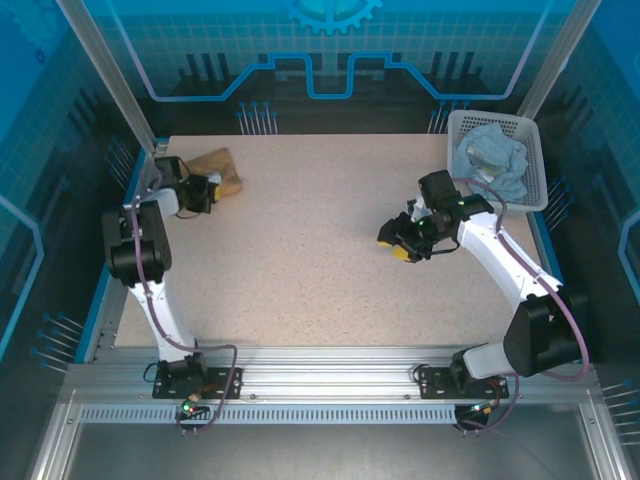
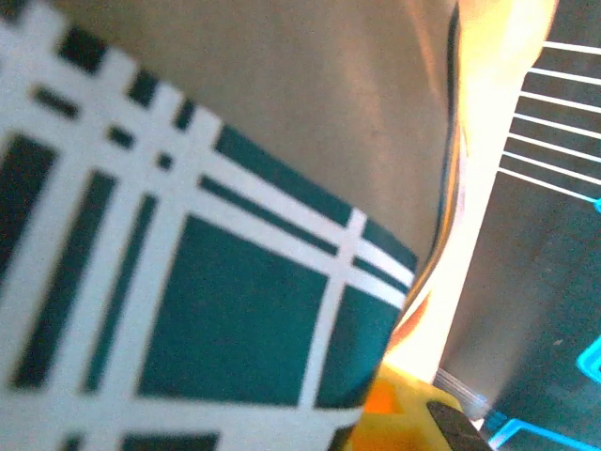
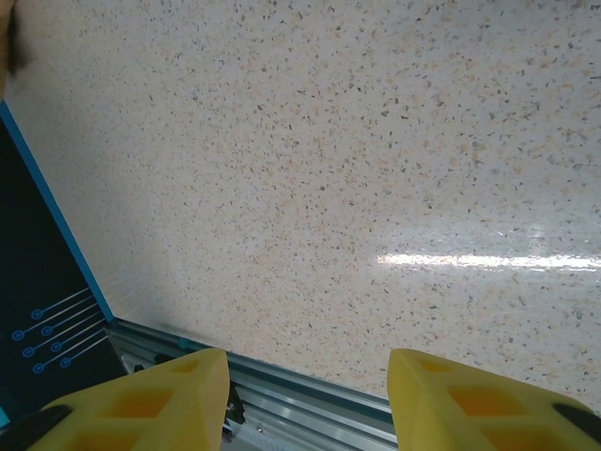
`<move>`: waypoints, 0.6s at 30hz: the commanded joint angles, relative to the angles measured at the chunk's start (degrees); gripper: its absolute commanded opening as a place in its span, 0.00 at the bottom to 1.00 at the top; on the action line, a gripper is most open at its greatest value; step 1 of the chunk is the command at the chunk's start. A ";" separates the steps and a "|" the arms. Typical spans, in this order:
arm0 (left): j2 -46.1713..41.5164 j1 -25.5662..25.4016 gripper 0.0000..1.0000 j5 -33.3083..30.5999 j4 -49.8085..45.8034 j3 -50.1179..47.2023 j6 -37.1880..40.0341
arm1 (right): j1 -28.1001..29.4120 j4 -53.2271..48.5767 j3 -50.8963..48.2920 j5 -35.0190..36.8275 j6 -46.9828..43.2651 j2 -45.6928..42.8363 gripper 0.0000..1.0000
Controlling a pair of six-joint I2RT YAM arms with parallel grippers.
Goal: Fold and stack the t-shirts
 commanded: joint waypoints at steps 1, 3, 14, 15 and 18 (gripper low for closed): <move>6.36 1.15 0.00 7.19 -19.19 12.05 17.89 | -0.43 -0.55 2.17 -0.22 0.60 2.06 0.49; 7.77 2.49 0.00 6.34 -22.51 14.43 20.98 | -0.33 -0.72 3.43 -0.25 0.46 3.12 0.49; 13.95 4.66 0.01 5.13 -28.48 25.14 30.31 | 0.85 -1.74 8.61 -0.91 -0.51 7.51 0.49; 14.88 4.58 0.01 5.47 -28.16 26.41 29.79 | 0.97 -2.08 9.21 -0.94 -0.59 7.79 0.49; 17.13 4.22 0.03 5.44 -28.02 30.21 28.92 | 1.44 -2.84 10.16 -0.68 -0.81 8.20 0.49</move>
